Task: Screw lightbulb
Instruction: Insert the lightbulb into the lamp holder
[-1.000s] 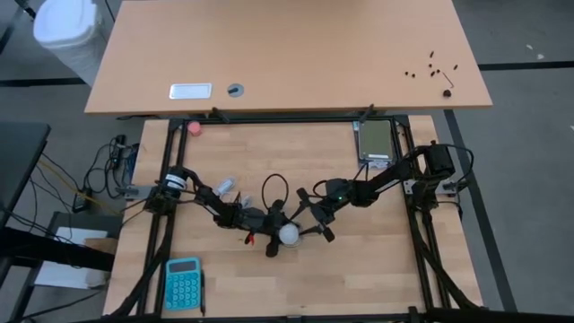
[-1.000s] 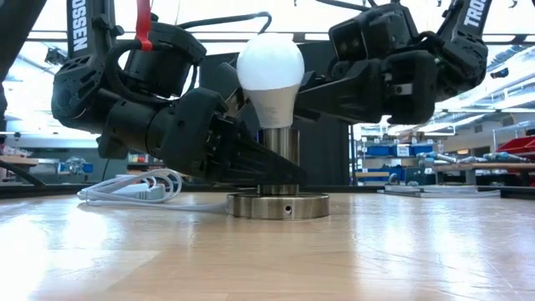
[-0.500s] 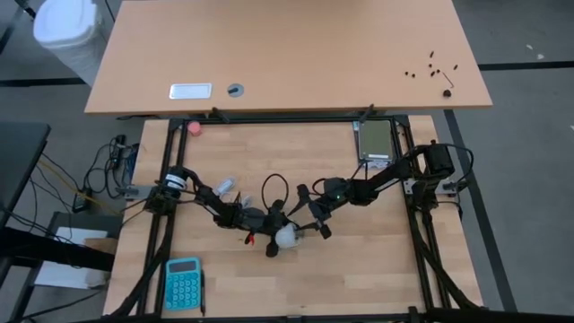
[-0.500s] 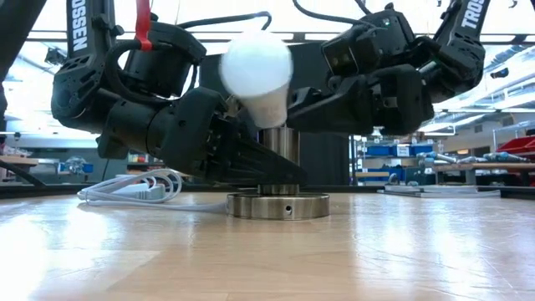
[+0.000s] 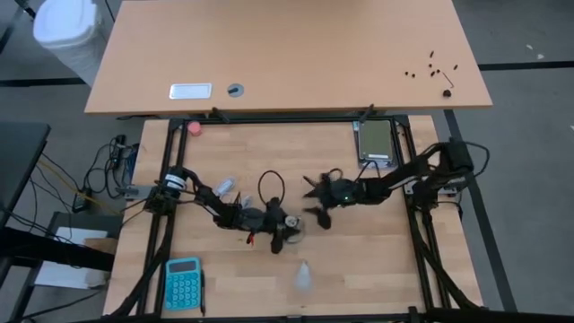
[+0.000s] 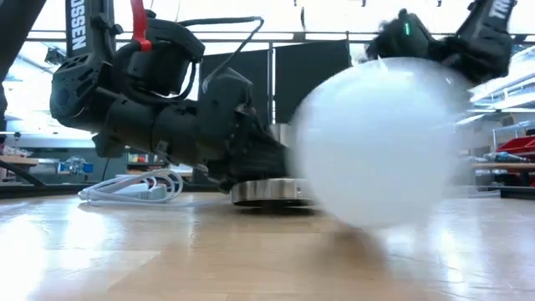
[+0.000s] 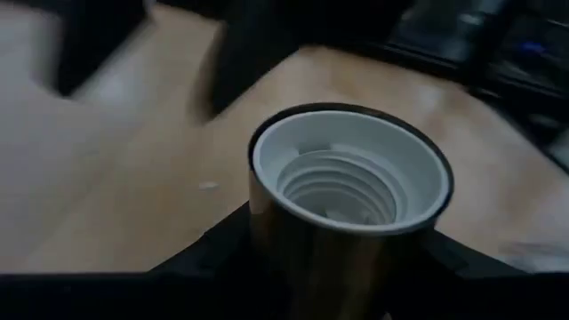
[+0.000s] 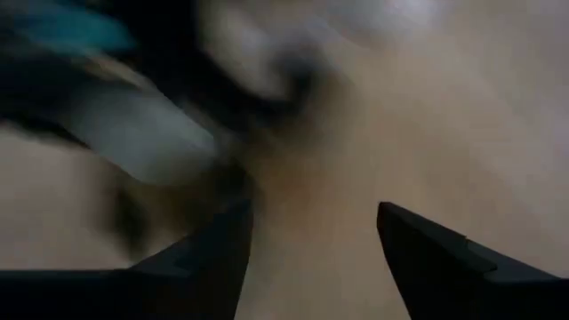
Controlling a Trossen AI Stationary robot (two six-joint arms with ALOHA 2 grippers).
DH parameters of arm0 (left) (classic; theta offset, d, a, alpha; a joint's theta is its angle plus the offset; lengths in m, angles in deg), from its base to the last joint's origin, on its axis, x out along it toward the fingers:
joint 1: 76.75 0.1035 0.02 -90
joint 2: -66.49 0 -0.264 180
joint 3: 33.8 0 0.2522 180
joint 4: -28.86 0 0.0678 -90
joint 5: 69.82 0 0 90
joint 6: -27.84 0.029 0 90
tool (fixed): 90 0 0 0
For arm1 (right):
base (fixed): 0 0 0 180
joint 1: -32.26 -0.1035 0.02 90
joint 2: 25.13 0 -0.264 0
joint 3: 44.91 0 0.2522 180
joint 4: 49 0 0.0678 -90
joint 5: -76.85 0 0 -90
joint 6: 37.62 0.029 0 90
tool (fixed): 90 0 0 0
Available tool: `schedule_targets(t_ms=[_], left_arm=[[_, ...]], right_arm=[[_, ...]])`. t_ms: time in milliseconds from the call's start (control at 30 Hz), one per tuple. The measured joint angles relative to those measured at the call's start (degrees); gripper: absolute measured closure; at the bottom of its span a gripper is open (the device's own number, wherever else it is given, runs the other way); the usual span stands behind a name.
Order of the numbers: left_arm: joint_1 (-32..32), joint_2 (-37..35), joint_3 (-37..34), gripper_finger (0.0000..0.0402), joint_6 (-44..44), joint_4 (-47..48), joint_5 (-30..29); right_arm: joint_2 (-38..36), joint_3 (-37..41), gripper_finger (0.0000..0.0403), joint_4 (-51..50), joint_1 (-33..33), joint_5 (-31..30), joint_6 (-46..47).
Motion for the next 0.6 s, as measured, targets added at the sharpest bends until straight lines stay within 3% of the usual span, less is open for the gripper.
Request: schedule_targets(t_ms=[67,200,333,433,600], left_arm=[[0.7,-0.8,-0.6,0.0208,0.0,0.7,-3.9],[2.6,-1.9,-2.1,0.0208,0.6,0.7,-10.4],[3.3,-2.0,-2.1,0.0208,-0.6,0.5,-11.2],[3.6,-2.2,-2.1,0.0208,-2.3,0.3,-13.0],[3.7,-2.2,-2.1,0.0208,-2.3,0.3,-12.0]], right_arm=[[-3.6,2.6,0.0157,-3.9,-1.0,-4.4,5.5],[-10.7,6.7,0.0166,1.7,-3.0,-12.6,11.1],[-14.3,9.7,0.0167,7.2,-4.1,-16.5,12.7],[-14.2,12.7,0.0167,6.2,-4.5,-27.0,12.3],[-14.3,13.8,0.0172,9.5,-5.4,-22.5,15.1]])
